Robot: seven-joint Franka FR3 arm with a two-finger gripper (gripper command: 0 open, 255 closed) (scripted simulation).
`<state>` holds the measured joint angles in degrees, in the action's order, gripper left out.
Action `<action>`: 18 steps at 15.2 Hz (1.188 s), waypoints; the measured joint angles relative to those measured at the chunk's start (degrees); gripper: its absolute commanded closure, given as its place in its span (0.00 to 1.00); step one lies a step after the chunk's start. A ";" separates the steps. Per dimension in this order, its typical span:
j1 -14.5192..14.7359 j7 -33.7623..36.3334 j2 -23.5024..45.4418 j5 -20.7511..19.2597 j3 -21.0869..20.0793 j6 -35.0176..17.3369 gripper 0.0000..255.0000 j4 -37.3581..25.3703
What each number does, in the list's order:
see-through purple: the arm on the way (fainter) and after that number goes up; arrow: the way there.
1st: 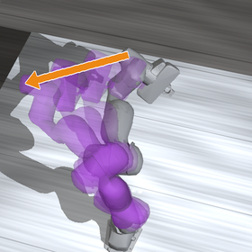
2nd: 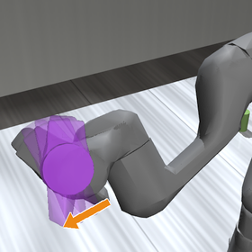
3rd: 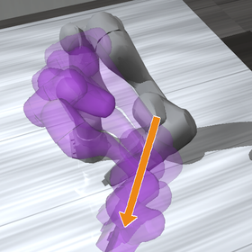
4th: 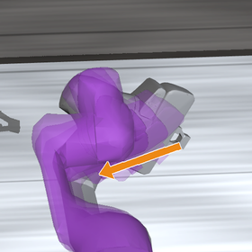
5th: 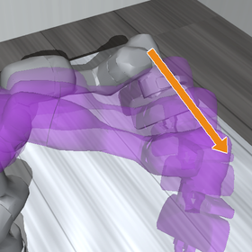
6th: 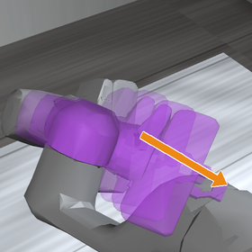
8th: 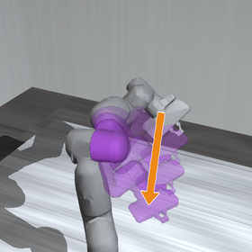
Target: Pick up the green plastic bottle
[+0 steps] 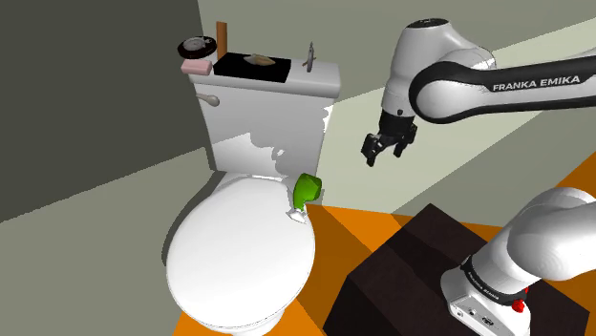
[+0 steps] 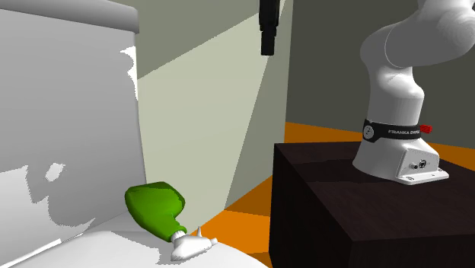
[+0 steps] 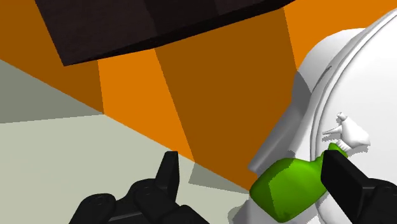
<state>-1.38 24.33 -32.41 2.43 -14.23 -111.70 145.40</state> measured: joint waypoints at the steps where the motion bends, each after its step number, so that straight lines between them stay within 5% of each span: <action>1: -0.16 2.39 1.94 0.34 -1.28 -1.85 0.00 -0.08; 10: -3.62 24.14 21.63 -3.14 -10.13 -17.09 0.00 -4.21; 18: -3.50 46.94 42.59 -15.87 -11.41 -24.79 0.00 -14.90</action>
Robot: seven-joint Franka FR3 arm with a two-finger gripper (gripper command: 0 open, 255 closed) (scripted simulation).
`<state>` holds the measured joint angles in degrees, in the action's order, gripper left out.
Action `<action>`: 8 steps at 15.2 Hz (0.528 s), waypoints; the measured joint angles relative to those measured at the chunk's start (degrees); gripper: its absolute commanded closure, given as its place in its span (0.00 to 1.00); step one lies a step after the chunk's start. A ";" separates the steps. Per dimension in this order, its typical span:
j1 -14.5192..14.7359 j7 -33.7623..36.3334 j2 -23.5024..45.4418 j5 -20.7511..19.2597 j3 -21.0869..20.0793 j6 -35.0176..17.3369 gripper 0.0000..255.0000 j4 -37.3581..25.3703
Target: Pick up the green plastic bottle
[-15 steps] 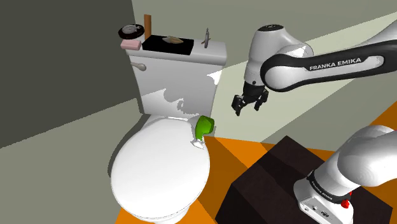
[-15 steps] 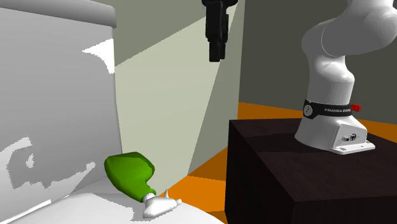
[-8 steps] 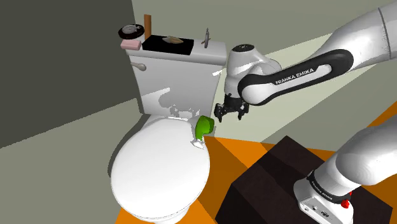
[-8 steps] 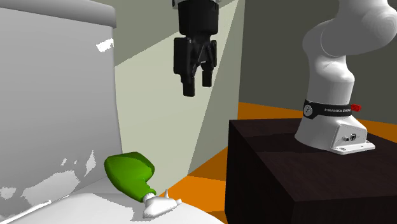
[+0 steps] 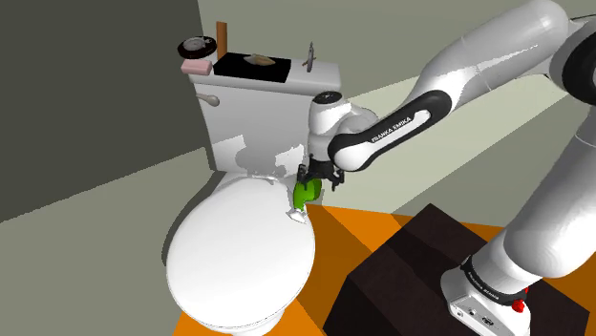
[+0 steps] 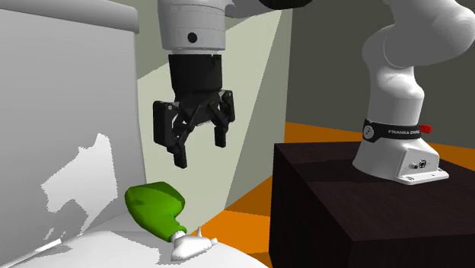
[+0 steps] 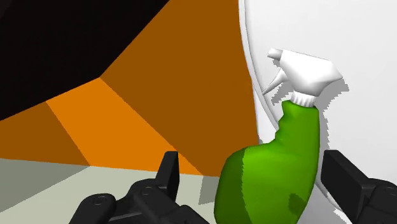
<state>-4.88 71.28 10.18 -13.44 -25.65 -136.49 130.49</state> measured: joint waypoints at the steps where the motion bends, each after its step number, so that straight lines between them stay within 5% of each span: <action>1: 0.55 2.57 2.76 -1.70 0.68 -0.58 0.00 -1.86; 8: 6.00 16.33 18.66 -8.45 6.04 -2.16 0.00 -15.07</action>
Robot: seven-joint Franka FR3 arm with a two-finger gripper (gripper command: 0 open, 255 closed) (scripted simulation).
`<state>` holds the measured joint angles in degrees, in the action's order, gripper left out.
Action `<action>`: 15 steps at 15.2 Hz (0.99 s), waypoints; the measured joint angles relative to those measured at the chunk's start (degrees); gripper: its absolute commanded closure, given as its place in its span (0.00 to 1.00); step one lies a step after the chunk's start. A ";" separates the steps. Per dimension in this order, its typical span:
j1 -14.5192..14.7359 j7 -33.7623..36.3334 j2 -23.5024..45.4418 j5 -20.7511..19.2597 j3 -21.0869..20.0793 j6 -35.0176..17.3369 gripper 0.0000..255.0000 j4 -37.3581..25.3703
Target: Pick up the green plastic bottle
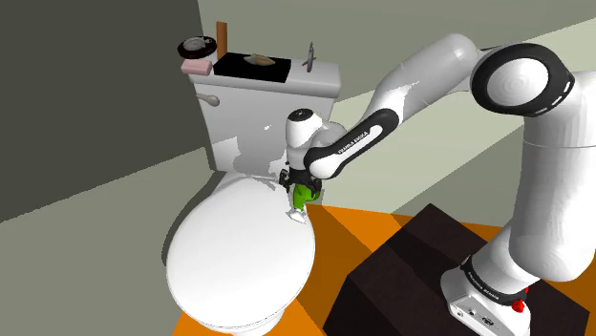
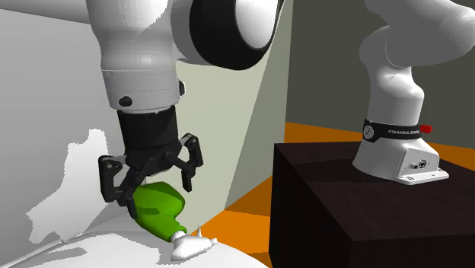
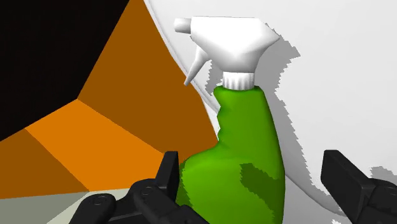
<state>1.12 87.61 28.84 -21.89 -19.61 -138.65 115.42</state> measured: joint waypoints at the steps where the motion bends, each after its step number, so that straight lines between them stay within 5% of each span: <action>1: 0.28 0.59 0.84 -0.29 0.36 -0.27 0.00 -0.55; 8: 1.70 2.80 5.40 -2.57 2.26 -3.58 0.00 -1.66; 9: 1.79 2.90 5.70 -2.70 2.37 -3.76 1.00 -1.77; 15: 1.89 2.97 5.93 -2.82 2.45 -3.85 1.00 -1.88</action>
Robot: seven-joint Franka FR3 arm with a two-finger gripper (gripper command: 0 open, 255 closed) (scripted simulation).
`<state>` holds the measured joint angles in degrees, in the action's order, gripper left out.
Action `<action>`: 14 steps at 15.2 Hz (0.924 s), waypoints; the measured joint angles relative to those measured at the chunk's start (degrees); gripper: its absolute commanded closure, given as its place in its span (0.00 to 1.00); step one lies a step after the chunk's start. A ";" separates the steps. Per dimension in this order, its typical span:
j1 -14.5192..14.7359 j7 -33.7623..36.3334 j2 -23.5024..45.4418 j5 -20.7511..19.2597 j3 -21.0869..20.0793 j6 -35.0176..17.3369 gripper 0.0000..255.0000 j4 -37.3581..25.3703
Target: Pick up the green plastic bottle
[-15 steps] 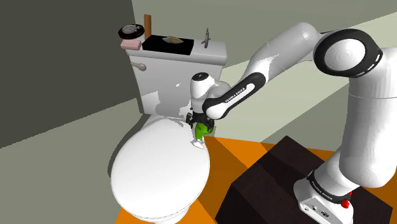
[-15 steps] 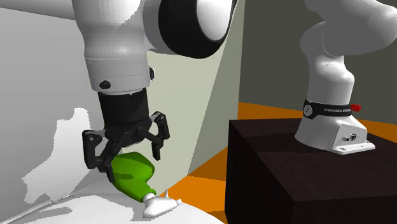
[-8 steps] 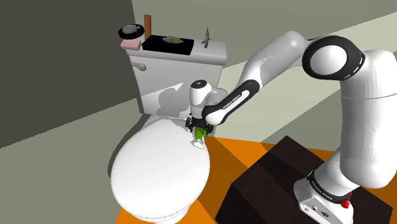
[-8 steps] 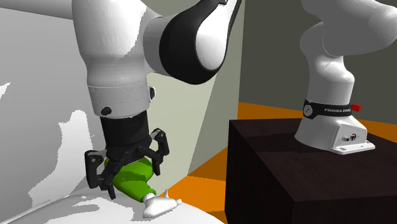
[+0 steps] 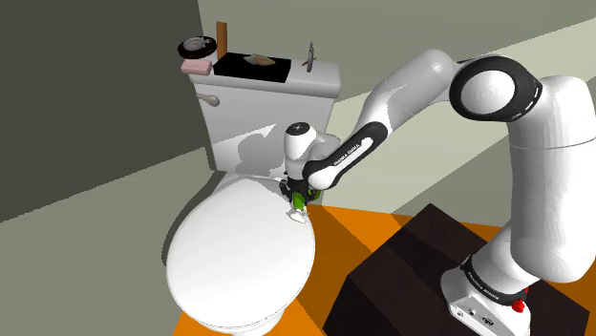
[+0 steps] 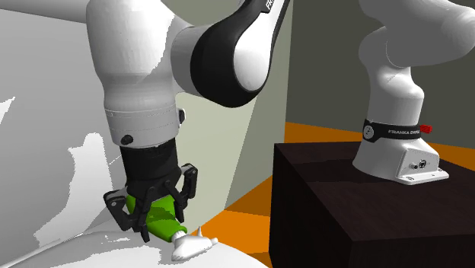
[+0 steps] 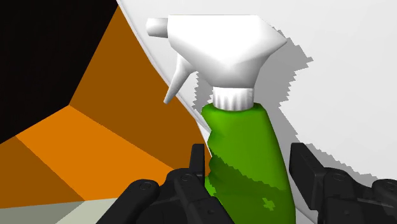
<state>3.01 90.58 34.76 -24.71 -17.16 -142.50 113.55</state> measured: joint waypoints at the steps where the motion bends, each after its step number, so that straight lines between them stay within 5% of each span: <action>1: 0.00 0.00 -0.01 0.00 0.00 0.00 1.00 0.01; 14: -1.66 -2.20 -5.52 2.89 -2.22 4.24 1.00 1.01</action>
<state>1.34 88.38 29.24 -21.82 -19.38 -138.26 114.56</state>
